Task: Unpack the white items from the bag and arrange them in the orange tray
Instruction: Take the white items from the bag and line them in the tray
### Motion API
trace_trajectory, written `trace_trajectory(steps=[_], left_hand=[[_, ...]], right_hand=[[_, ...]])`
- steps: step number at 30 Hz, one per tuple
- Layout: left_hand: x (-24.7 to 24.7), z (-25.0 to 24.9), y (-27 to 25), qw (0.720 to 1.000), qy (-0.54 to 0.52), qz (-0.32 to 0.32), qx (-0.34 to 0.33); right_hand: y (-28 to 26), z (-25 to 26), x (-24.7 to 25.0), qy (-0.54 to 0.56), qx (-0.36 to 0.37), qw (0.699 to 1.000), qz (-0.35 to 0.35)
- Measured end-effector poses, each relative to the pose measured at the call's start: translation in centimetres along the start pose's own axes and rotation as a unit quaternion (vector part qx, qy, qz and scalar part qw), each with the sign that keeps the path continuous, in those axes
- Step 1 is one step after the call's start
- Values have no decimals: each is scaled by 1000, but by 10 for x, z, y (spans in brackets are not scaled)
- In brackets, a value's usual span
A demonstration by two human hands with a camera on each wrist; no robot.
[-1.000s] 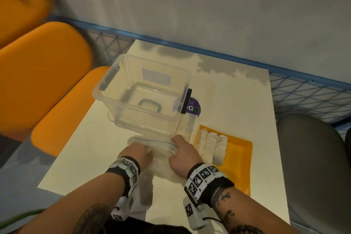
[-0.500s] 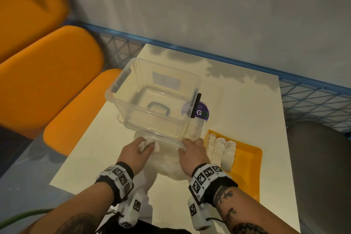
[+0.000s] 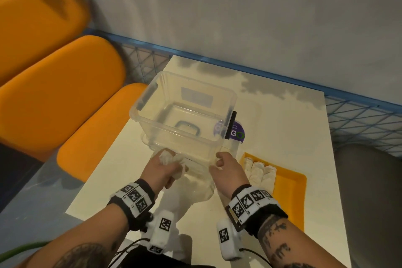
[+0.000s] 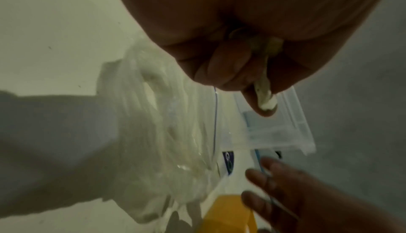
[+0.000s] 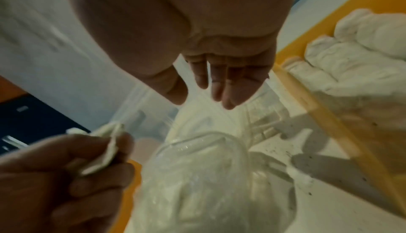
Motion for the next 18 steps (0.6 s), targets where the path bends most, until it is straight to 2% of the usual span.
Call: trace_trajectory(steps=[4,7,10,14,18], left_hand=[[-37,6,-4,995,-24,89,30],[-66,6,-5,984,-73,155,49],[-94,4,-8,979,-37,198,30],[-118,8,-9,981,-7,196,7],[-129,12,0,983,68,172,2]], right_hand=[[-24,-1,21,85,44,995,15],[-37,-10,30,153,8,987,39],[-45,-19,39,242,-26,970,13],[-52,-36,52,234,-61,970,-37],[-62,-58,76,102,-29,989,-99]])
Point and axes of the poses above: each hand's wrist, its own y-axis towards the middle knuckle, its own x-axis out of the back of the hand, z = x × y, the point moved 3 cm from there along y, towards the middle knuckle, and after that the axes turned 15 degrees about -y, right-handed, at the moved point
